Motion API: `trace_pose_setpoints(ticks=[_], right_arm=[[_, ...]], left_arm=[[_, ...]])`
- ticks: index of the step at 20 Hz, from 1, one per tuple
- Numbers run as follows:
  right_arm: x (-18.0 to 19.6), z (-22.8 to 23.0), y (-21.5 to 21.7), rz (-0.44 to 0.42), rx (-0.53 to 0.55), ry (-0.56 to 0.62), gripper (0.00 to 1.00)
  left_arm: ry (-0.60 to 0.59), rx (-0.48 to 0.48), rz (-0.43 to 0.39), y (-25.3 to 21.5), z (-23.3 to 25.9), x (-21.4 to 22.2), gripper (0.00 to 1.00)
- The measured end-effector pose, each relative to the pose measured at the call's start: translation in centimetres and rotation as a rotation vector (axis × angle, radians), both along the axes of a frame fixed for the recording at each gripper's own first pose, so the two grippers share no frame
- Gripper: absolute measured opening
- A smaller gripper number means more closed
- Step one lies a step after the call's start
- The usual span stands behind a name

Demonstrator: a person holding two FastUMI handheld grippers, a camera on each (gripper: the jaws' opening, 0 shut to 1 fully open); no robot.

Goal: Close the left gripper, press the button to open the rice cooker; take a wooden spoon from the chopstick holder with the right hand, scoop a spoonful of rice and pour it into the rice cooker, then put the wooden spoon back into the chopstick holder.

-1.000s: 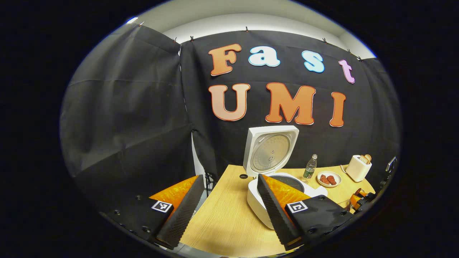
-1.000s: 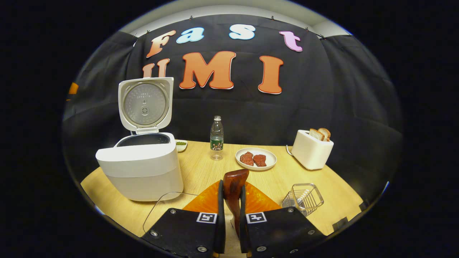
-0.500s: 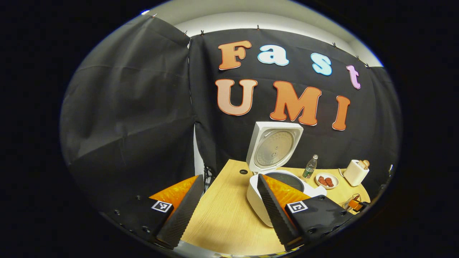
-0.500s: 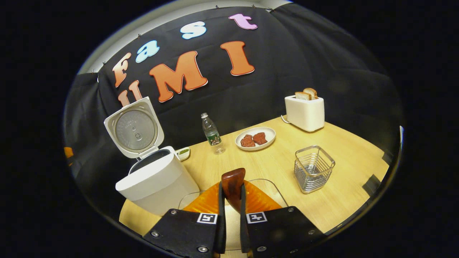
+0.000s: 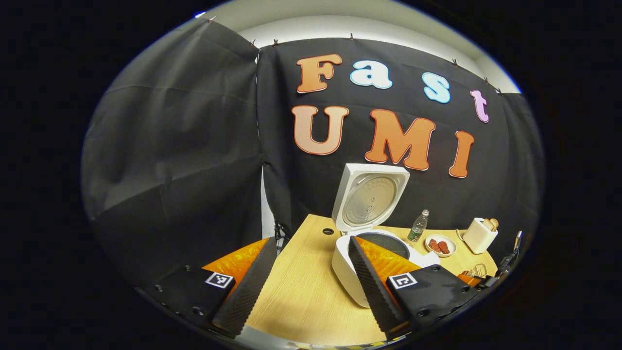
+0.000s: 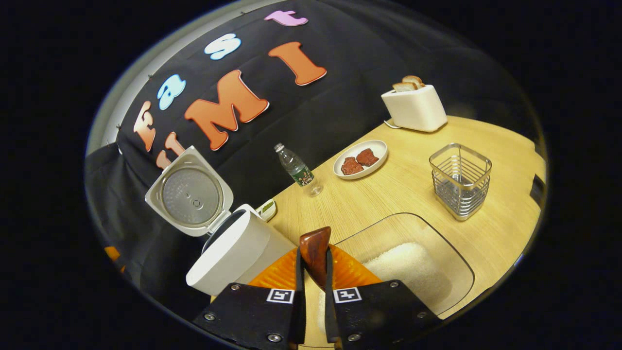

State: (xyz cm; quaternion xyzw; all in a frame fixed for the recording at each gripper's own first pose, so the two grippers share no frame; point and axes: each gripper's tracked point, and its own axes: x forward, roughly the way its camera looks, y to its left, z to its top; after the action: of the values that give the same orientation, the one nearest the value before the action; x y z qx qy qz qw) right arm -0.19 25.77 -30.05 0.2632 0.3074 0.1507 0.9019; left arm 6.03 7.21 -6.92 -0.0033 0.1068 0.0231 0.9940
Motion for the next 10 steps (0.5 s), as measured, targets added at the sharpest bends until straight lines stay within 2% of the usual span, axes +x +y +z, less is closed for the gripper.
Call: trace_pose_setpoints(ticks=[5,10], right_arm=[[0.3,-0.3,-0.2,-0.07,0.264,0.142,0.15],[0.2,-0.4,-1.9,-0.112,0.315,0.181,0.15]], left_arm=[[0.02,-0.031,0.009,0.4,-0.7,-0.1,1.0],[0.021,-0.047,0.007,0.1,-0.8,-0.1,1.0]])
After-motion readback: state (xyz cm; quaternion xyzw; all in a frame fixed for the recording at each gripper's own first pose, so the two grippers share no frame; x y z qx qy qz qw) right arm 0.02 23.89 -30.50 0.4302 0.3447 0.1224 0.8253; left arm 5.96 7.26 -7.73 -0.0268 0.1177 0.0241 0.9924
